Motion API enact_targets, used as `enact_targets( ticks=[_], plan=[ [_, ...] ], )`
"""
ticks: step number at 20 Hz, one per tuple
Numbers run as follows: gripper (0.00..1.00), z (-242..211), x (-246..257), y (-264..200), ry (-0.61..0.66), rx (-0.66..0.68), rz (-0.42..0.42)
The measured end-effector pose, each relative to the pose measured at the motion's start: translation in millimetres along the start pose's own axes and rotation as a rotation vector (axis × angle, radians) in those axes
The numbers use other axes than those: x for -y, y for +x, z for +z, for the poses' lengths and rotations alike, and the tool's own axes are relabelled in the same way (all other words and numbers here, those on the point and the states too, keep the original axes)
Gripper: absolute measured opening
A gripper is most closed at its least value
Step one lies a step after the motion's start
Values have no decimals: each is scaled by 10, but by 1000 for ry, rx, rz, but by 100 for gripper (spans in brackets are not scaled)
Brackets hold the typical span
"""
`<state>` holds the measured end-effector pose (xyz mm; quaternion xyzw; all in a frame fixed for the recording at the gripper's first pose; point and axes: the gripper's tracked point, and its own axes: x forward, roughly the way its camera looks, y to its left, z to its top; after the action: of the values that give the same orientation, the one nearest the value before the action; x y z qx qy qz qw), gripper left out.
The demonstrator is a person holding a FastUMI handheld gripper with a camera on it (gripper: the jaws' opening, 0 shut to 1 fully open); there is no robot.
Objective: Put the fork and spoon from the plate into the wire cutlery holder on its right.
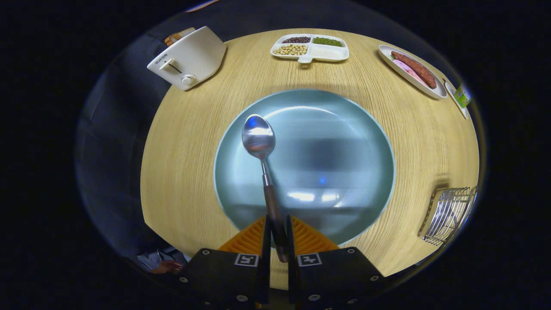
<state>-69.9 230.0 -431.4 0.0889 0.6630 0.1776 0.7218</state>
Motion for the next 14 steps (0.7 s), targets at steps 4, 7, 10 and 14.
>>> enact_targets(
  ticks=[4,7,10,14],
  plan=[
    [8,43,45,-53,19,27,-2],
    [6,127,93,-208,74,68,19],
    [6,170,284,-435,101,121,-4],
    [6,110,608,-761,155,170,-36]
  ],
)
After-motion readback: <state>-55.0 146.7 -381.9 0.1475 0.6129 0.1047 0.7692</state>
